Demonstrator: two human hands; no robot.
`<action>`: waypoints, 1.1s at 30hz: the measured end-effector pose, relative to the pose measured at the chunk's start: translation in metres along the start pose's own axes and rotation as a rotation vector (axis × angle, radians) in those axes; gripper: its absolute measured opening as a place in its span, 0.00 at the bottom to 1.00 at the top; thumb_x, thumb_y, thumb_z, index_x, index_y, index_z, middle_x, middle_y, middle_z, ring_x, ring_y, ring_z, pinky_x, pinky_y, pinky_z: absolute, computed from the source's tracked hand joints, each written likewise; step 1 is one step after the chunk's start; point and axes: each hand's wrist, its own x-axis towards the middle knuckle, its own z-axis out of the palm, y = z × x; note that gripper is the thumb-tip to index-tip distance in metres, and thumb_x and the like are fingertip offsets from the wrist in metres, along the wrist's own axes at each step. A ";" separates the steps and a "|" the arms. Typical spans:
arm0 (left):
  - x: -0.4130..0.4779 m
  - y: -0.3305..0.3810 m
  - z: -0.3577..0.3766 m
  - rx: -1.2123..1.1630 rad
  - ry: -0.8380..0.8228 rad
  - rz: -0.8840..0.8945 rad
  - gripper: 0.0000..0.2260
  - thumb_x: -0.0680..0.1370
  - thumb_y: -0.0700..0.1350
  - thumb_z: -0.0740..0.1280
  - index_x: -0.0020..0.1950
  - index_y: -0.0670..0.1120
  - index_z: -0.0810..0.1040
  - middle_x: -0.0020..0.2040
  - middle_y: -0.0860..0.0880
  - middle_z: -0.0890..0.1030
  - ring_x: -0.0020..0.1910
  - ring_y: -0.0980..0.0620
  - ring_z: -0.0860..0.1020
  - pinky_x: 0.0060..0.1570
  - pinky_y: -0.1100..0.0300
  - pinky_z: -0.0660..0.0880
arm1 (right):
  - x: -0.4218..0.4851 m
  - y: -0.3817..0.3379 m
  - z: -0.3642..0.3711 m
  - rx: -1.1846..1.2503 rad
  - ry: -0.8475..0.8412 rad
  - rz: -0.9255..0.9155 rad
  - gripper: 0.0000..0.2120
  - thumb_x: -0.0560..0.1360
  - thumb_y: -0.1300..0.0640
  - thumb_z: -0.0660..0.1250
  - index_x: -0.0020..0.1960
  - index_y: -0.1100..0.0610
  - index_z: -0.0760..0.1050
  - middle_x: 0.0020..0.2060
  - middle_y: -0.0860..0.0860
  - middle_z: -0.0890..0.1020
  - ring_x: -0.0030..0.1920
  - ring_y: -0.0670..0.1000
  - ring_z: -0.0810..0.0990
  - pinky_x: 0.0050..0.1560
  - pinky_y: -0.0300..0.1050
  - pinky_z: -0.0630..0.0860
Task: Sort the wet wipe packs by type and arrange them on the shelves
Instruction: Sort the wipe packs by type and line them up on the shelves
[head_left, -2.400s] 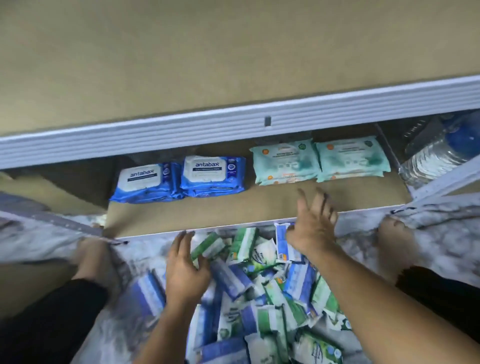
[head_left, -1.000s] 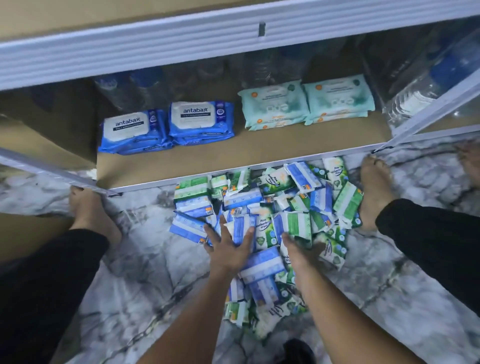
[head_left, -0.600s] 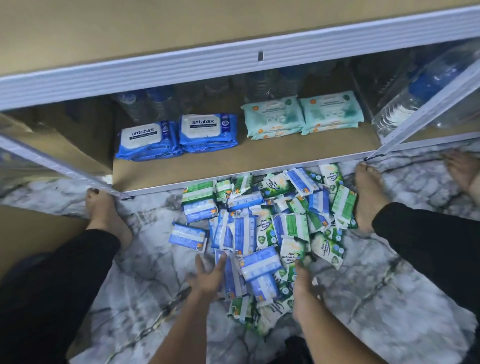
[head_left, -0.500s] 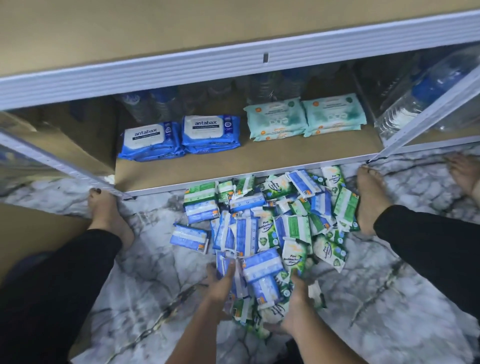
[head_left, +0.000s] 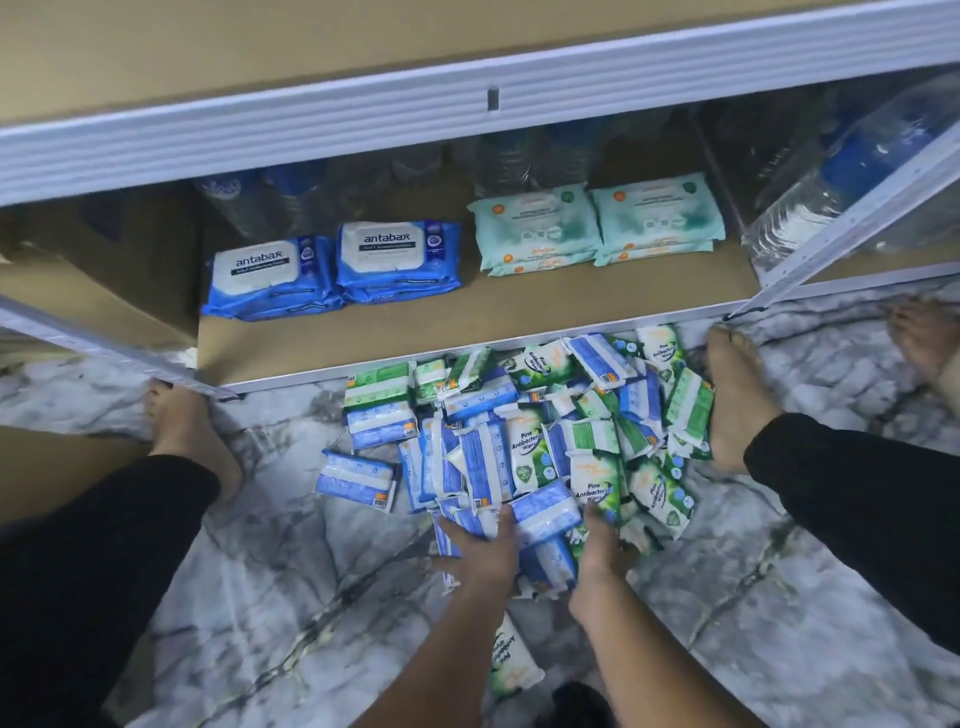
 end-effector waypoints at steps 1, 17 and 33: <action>-0.001 0.001 -0.002 0.027 -0.005 -0.001 0.48 0.75 0.69 0.65 0.80 0.59 0.35 0.81 0.40 0.35 0.78 0.29 0.51 0.72 0.37 0.62 | -0.001 -0.002 -0.003 -0.006 -0.007 -0.010 0.33 0.79 0.41 0.67 0.73 0.61 0.61 0.67 0.66 0.71 0.64 0.68 0.74 0.65 0.66 0.72; -0.006 -0.022 -0.098 0.519 -0.009 0.393 0.18 0.79 0.60 0.65 0.55 0.46 0.77 0.44 0.51 0.80 0.45 0.50 0.80 0.48 0.57 0.78 | -0.053 0.017 -0.013 -1.414 0.056 -1.108 0.41 0.70 0.54 0.70 0.77 0.43 0.54 0.77 0.52 0.53 0.75 0.57 0.55 0.70 0.57 0.61; 0.005 -0.025 -0.061 0.255 0.076 0.334 0.17 0.73 0.54 0.75 0.42 0.41 0.79 0.31 0.49 0.78 0.27 0.55 0.74 0.22 0.66 0.65 | -0.023 0.008 -0.005 -1.693 0.044 -1.365 0.42 0.70 0.65 0.69 0.77 0.45 0.57 0.77 0.50 0.56 0.74 0.57 0.55 0.65 0.54 0.58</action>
